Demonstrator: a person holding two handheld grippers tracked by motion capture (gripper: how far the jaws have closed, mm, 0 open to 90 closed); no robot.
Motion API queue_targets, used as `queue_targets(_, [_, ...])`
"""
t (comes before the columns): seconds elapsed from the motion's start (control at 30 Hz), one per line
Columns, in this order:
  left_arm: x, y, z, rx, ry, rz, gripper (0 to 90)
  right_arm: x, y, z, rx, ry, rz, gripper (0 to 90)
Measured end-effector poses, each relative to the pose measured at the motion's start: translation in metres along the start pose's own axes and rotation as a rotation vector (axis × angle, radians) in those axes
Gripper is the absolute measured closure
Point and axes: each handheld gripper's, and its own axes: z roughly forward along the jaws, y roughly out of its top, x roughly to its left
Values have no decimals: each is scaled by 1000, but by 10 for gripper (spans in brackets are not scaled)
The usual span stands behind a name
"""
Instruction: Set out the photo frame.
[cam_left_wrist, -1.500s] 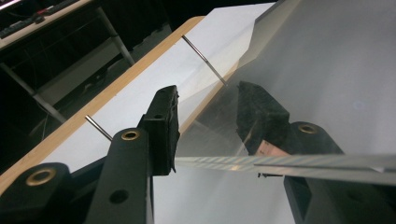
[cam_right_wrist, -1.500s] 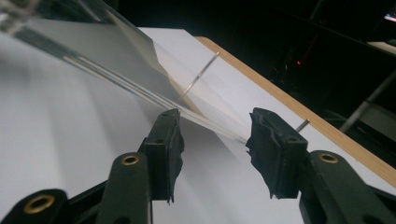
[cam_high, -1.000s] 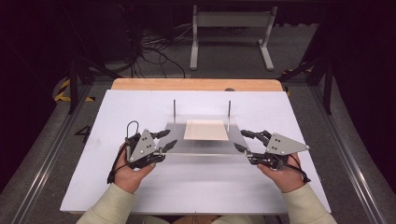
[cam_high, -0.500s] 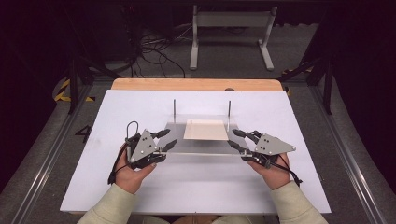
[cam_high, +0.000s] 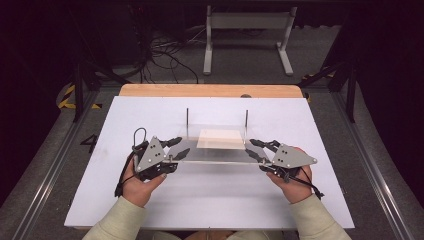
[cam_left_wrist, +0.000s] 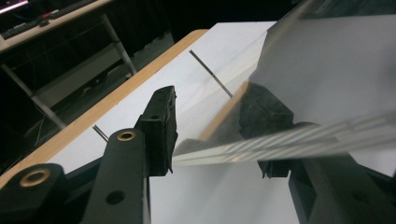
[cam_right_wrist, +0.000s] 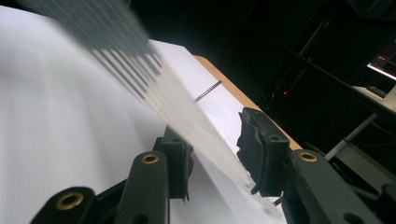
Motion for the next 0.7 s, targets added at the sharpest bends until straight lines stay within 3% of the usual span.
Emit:
queue_targets(0.03, [-1, 2, -2, -7, 6, 12, 553, 0, 2, -2, 2, 3, 10, 632])
queue_targets(0.1, [-7, 8, -5, 4, 67, 86, 561, -1, 5, -5, 6, 11, 14, 648])
queue_targets(0.57, [-13, 34, -32, -79, 89, 104, 574, 7, 39, -29, -48, -26, -45, 661])
queue_targets(0.7, [-15, 40, -38, -95, 91, 88, 568, 9, 48, -35, -53, -35, -44, 661])
